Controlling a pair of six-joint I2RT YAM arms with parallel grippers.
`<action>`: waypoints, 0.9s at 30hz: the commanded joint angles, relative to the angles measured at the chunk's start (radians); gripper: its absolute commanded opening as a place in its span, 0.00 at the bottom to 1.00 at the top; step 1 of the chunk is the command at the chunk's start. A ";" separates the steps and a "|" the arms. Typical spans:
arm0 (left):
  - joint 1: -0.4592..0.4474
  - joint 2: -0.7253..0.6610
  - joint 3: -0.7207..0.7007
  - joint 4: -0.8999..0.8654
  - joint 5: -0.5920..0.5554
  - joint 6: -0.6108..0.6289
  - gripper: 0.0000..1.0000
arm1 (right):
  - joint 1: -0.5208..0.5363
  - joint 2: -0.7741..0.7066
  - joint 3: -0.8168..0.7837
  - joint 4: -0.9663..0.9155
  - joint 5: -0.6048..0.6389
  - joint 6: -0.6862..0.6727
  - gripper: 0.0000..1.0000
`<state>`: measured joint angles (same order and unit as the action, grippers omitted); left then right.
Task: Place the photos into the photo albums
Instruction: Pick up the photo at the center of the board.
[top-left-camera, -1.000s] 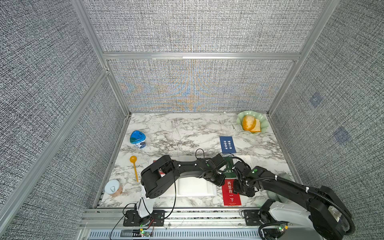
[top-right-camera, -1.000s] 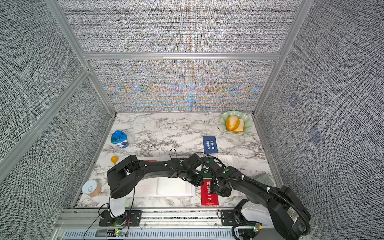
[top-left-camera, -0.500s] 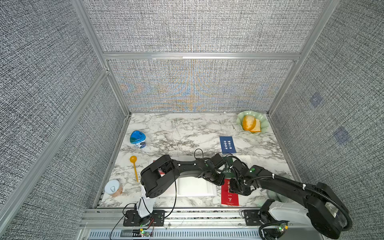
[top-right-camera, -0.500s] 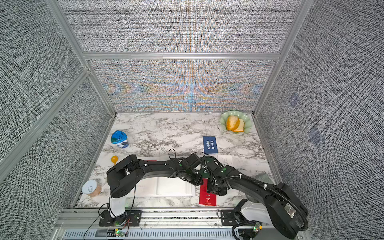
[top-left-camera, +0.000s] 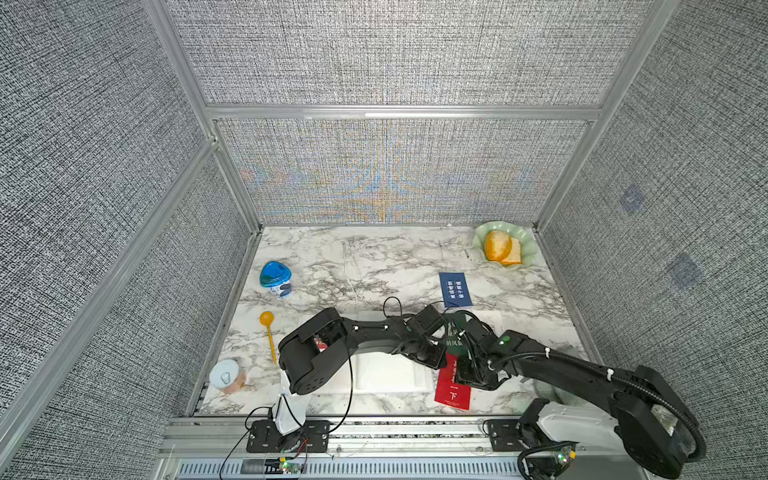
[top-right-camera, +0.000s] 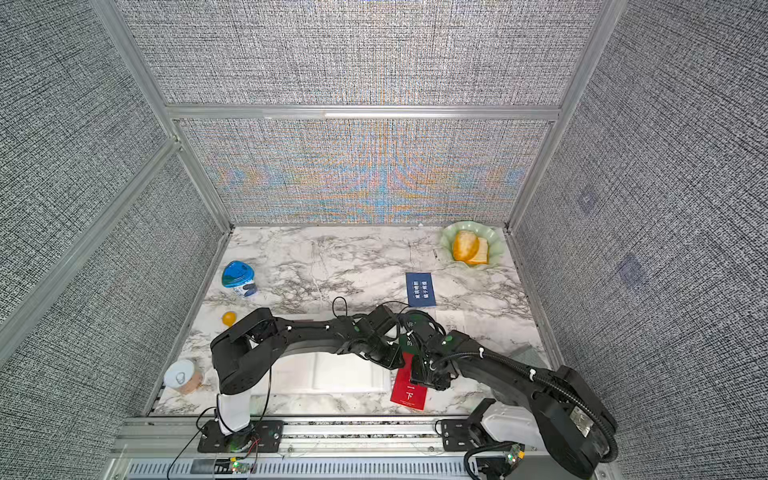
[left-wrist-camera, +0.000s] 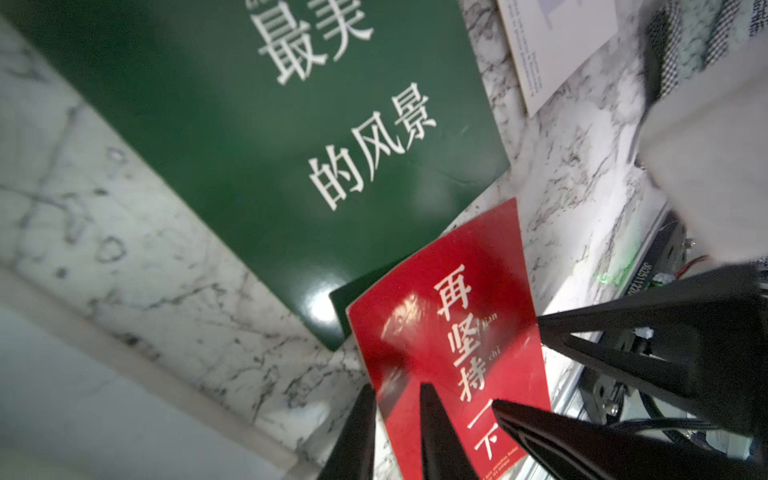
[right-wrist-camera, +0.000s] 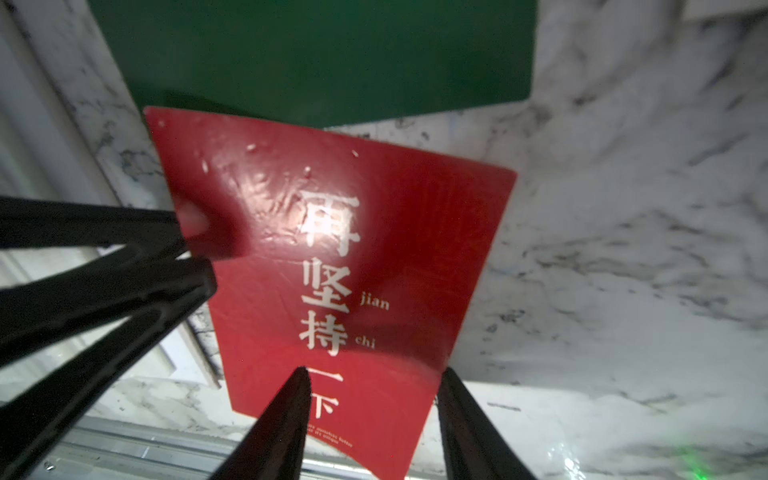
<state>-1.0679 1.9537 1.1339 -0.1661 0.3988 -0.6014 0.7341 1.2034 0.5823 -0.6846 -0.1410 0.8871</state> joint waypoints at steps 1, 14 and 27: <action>-0.001 0.015 -0.007 -0.092 -0.041 0.005 0.23 | 0.002 -0.016 0.018 0.091 0.017 0.031 0.52; 0.022 0.002 -0.034 -0.067 -0.022 -0.013 0.23 | -0.003 -0.097 0.031 0.062 0.044 0.070 0.52; 0.037 0.001 -0.048 -0.033 0.028 -0.018 0.23 | -0.005 -0.144 0.022 0.070 0.056 0.096 0.48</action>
<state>-1.0317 1.9461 1.0954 -0.1162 0.4564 -0.6209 0.7284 1.0615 0.6022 -0.6258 -0.0975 0.9630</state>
